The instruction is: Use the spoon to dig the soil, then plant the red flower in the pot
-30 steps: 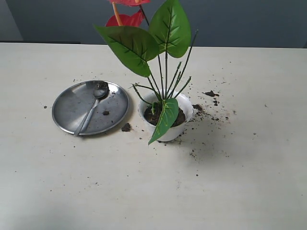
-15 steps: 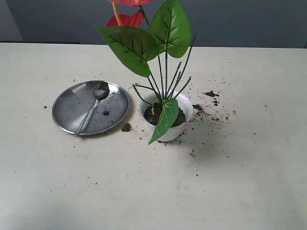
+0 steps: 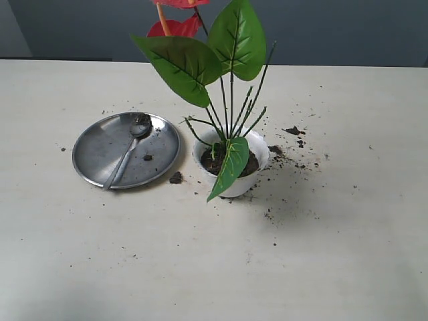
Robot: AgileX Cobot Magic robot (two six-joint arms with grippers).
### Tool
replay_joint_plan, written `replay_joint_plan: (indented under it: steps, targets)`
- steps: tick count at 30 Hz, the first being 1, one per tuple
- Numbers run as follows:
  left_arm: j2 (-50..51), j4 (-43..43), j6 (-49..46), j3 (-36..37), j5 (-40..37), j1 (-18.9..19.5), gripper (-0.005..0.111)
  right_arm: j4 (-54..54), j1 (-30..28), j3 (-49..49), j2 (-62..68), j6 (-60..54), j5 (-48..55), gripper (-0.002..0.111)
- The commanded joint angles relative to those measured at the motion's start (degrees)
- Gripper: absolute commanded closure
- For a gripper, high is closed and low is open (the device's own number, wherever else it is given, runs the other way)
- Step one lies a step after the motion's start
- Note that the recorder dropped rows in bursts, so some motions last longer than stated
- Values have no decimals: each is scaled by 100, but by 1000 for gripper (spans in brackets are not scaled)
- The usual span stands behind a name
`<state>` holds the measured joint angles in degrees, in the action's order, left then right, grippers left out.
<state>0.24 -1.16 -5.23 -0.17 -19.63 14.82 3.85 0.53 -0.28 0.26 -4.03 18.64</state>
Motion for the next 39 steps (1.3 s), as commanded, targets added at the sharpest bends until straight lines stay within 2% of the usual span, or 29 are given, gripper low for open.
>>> replay_joint_plan:
  steps: [1,10,34,39]
  targets:
    - [-24,-9,10,17,32,-6,106,-98,-50,28,-26,-44,179,108]
    - [-24,-9,10,17,32,-6,106,-140,-773,28,-26,-44,201,108]
    - [-24,-9,10,17,32,-6,106,-140,-778,28,-26,-32,201,108]
    - [-24,-9,10,17,32,-6,106,-140,-314,28,-26,-32,201,108]
